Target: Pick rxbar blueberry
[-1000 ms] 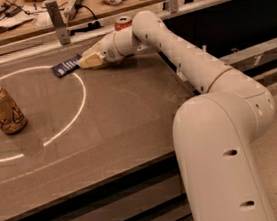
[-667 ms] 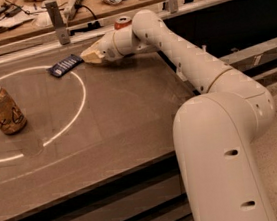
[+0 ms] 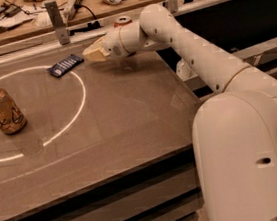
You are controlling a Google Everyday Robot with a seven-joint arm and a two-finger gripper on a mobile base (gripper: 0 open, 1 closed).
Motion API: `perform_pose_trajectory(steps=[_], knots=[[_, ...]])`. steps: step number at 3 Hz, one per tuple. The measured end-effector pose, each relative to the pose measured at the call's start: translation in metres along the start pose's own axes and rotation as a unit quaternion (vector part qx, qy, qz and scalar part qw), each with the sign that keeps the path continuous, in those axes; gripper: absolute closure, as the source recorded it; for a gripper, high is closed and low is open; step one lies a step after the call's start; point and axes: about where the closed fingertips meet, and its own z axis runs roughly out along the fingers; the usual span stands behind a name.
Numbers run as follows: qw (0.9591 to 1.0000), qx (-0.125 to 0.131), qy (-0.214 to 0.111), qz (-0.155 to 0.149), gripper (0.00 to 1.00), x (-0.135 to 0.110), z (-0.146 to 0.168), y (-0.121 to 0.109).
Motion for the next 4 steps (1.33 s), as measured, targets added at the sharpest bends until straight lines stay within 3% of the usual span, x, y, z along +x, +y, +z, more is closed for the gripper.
perform_pose_trajectory(steps=[1,2,4], knots=[[1.0,-0.005,0.004,-0.005,0.89,-0.002,-0.007,0.003],[0.9998,-0.013,0.008,-0.011,0.57,-0.006,0.004,-0.003],[0.9993,-0.032,0.015,-0.012,0.1,-0.01,0.029,-0.011]])
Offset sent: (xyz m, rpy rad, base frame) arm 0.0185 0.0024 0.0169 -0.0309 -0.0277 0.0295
